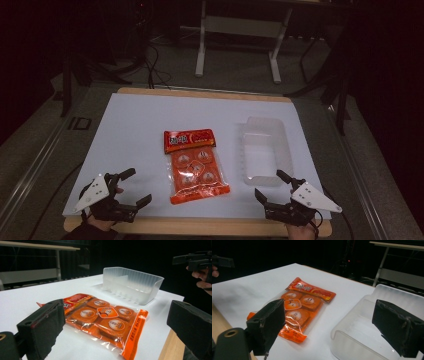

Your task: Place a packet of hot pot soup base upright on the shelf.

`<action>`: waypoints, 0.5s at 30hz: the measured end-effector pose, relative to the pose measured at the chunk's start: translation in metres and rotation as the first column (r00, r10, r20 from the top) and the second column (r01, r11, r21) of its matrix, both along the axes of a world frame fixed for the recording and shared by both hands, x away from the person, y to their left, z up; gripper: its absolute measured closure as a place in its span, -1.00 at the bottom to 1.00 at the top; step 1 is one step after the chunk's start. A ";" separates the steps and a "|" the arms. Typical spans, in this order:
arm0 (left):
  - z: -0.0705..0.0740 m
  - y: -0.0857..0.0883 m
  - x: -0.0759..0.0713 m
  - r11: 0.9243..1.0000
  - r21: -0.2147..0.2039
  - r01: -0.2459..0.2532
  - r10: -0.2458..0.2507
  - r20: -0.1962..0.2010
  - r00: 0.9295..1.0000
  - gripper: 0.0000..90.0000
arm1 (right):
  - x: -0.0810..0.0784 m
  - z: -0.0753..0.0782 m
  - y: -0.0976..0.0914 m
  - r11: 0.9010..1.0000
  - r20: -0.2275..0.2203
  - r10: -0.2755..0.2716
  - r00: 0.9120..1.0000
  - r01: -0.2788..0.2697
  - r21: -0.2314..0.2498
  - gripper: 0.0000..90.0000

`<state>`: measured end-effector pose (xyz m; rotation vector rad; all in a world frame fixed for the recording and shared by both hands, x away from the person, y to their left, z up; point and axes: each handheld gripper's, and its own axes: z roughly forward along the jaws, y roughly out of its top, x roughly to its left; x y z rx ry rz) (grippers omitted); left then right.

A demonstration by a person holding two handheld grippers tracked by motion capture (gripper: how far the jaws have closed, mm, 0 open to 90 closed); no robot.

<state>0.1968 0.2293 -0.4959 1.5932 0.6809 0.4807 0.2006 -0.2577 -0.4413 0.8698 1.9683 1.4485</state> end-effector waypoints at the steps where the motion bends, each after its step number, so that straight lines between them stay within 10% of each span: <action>1: 0.000 -0.001 -0.001 0.999 0.033 -0.037 0.037 0.028 0.999 -0.97 | 0.000 0.000 0.000 1.000 0.000 0.003 1.000 -0.003 0.004 -0.75; 6: -0.001 0.002 0.000 0.997 0.052 -0.062 0.060 0.038 0.997 -0.97 | -0.002 -0.001 0.003 1.000 0.009 0.021 1.000 -0.021 -0.022 -0.72; 15: 0.001 -0.005 0.002 0.999 0.035 0.001 0.001 -0.072 0.997 -1.00 | -0.006 0.006 0.002 1.000 0.019 0.026 0.999 -0.026 0.008 -0.75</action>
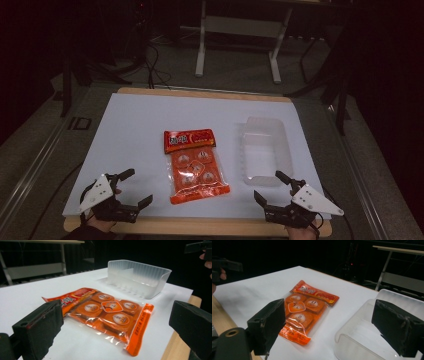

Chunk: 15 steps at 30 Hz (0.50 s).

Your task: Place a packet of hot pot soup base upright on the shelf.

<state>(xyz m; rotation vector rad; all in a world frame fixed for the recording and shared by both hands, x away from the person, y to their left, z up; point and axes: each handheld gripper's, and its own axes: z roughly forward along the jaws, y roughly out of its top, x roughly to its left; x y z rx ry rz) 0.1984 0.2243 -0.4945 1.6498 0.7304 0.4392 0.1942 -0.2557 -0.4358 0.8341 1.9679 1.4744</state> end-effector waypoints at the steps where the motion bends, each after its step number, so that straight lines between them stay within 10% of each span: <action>1: 0.001 -0.001 0.000 1.000 -0.011 0.003 -0.003 -0.003 1.000 -1.00 | 0.000 0.001 0.000 1.000 0.001 0.004 1.000 -0.004 0.001 -0.75; 4: 0.004 -0.004 0.004 0.997 -0.075 0.022 -0.025 -0.036 0.999 -1.00 | 0.000 0.001 0.001 1.000 0.008 0.005 1.000 -0.005 -0.015 -0.75; 15: 0.032 -0.013 0.020 0.994 0.026 0.106 -0.105 -0.043 0.994 -0.99 | -0.006 0.006 0.006 1.000 0.019 0.025 1.000 -0.025 -0.003 -0.75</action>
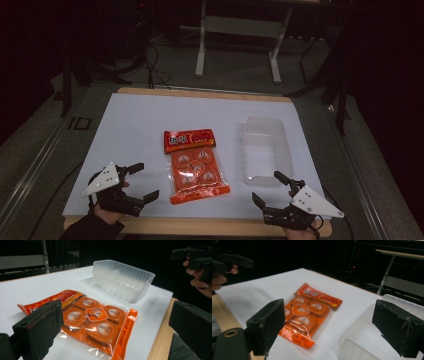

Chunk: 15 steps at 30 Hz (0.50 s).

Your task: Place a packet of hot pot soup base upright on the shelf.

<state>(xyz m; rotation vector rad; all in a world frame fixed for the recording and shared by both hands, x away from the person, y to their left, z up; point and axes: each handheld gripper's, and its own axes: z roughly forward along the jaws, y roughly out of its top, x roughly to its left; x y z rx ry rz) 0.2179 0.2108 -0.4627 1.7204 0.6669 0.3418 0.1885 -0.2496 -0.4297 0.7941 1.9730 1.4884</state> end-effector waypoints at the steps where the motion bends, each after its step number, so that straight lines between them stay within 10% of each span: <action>1: 0.002 0.000 0.002 1.000 0.008 -0.003 0.003 0.003 1.000 -0.99 | 0.000 0.000 0.001 1.000 0.002 0.006 1.000 -0.006 0.000 -0.75; 13: 0.020 -0.005 0.046 0.996 0.079 -0.034 0.037 -0.033 0.999 -0.99 | -0.002 -0.001 0.006 1.000 -0.009 0.009 1.000 -0.009 -0.010 -0.75; 15: 0.018 -0.012 0.060 0.986 0.157 -0.048 0.054 -0.037 0.998 -0.99 | -0.002 -0.001 0.005 1.000 -0.011 0.008 1.000 -0.008 -0.007 -0.75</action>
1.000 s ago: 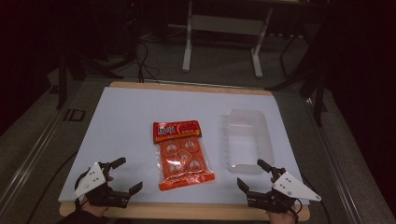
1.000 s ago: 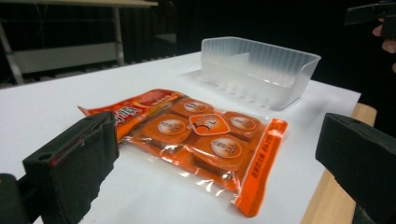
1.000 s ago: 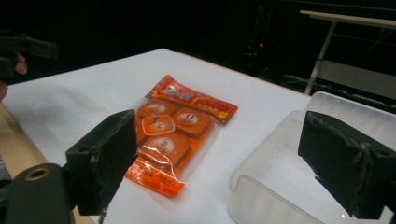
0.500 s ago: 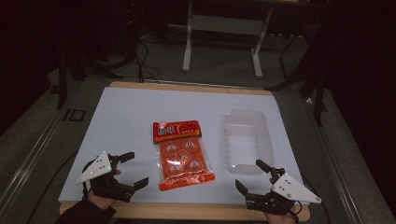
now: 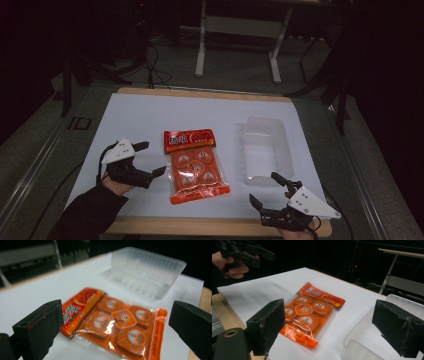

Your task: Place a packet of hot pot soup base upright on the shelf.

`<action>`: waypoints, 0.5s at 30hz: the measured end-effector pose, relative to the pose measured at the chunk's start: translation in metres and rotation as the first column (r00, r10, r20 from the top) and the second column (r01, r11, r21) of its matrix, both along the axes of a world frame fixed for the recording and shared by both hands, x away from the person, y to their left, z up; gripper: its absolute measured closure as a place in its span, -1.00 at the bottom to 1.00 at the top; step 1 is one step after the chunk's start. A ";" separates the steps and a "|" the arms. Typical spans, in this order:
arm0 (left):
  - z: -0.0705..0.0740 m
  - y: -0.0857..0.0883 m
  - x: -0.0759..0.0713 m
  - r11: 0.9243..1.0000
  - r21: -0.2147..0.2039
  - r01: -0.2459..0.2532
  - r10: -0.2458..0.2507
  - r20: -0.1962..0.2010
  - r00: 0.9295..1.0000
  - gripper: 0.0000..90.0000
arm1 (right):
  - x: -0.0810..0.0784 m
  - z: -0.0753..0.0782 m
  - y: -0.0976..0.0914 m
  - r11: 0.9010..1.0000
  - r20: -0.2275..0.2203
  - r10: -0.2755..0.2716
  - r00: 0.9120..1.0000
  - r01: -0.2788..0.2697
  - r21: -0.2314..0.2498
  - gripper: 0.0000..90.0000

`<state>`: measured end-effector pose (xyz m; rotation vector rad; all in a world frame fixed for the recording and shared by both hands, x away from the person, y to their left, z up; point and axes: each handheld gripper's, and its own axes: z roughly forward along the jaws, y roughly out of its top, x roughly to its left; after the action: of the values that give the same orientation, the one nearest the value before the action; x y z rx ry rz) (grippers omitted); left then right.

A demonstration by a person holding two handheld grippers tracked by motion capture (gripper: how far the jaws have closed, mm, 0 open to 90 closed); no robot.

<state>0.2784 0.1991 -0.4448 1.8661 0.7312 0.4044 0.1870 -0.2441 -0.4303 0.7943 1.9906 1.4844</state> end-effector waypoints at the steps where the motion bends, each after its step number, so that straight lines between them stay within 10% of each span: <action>1: -0.001 -0.002 0.005 1.000 0.003 -0.001 0.001 -0.008 1.000 -0.99 | 0.000 0.000 0.000 1.000 -0.003 0.004 1.000 -0.004 0.000 -0.75; 15: -0.007 -0.011 0.055 0.998 0.038 -0.056 0.058 -0.045 0.997 -0.99 | 0.000 0.000 -0.002 1.000 0.001 0.026 1.000 -0.026 0.007 -0.71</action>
<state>0.3331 0.1881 -0.4517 1.8977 0.8139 0.4151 0.1867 -0.2459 -0.4307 0.7729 2.0031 1.5066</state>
